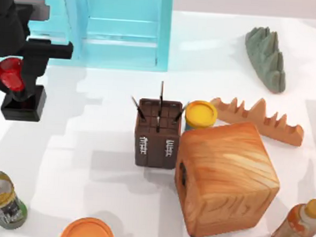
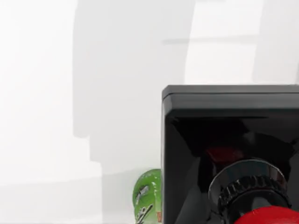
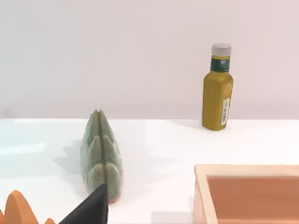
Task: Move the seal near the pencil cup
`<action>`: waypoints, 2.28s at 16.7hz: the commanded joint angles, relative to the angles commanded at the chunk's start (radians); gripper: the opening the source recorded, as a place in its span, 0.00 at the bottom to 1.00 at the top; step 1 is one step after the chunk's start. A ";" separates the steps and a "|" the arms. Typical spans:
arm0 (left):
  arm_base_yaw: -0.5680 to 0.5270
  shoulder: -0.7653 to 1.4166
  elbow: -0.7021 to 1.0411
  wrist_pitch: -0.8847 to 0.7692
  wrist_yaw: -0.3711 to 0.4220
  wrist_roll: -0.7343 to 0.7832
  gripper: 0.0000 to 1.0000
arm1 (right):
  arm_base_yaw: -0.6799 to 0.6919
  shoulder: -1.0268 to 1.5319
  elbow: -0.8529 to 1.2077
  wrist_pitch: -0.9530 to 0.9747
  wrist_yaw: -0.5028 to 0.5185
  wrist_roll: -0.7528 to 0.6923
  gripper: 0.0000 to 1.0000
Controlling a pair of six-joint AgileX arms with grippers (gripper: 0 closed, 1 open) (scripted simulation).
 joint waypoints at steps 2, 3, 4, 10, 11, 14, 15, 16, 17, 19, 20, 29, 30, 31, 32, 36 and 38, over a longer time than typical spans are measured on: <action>-0.002 -0.001 0.002 -0.002 0.000 -0.002 0.00 | 0.000 0.000 0.000 0.000 0.000 0.000 1.00; -0.002 -0.001 0.002 -0.002 0.000 -0.002 0.00 | 0.000 0.000 0.000 0.000 0.000 0.000 1.00; 0.002 0.002 -0.001 0.001 0.001 0.001 0.00 | 0.000 0.000 0.000 0.000 0.000 0.000 1.00; -0.096 0.131 0.174 -0.060 0.003 -0.124 0.00 | 0.000 0.000 0.000 0.000 0.000 0.000 1.00; -0.130 0.166 0.232 -0.075 0.003 -0.153 0.00 | 0.000 0.000 0.000 0.000 0.000 0.000 1.00; -0.223 0.250 0.364 -0.111 0.002 -0.227 0.00 | 0.000 0.000 0.000 0.000 0.000 0.000 1.00; -0.243 0.267 0.387 -0.117 0.002 -0.244 0.00 | 0.000 0.000 0.000 0.000 0.000 0.000 1.00; -0.254 0.277 0.399 -0.121 0.002 -0.253 0.00 | 0.000 0.000 0.000 0.000 0.000 0.000 1.00; -0.256 0.279 0.402 -0.122 0.002 -0.255 0.00 | 0.000 0.000 0.000 0.000 0.000 0.000 1.00; -0.256 0.279 0.402 -0.122 0.002 -0.255 0.00 | 0.000 0.000 0.000 0.000 0.000 0.000 1.00; -0.252 0.276 0.399 -0.119 0.003 -0.253 0.00 | 0.000 0.000 0.000 0.000 0.000 0.000 1.00; -0.255 0.264 0.318 -0.053 0.002 -0.254 0.00 | 0.000 0.000 0.000 0.000 0.000 0.000 1.00; -0.255 0.264 0.318 -0.053 0.002 -0.254 0.00 | 0.000 0.000 0.000 0.000 0.000 0.000 1.00; -0.255 0.264 0.318 -0.053 0.002 -0.254 0.08 | 0.000 0.000 0.000 0.000 0.000 0.000 1.00; -0.255 0.264 0.318 -0.053 0.002 -0.254 0.15 | 0.000 0.000 0.000 0.000 0.000 0.000 1.00; -0.255 0.264 0.318 -0.053 0.002 -0.254 0.45 | 0.000 0.000 0.000 0.000 0.000 0.000 1.00; -0.255 0.264 0.318 -0.053 0.002 -0.254 0.60 | 0.000 0.000 0.000 0.000 0.000 0.000 1.00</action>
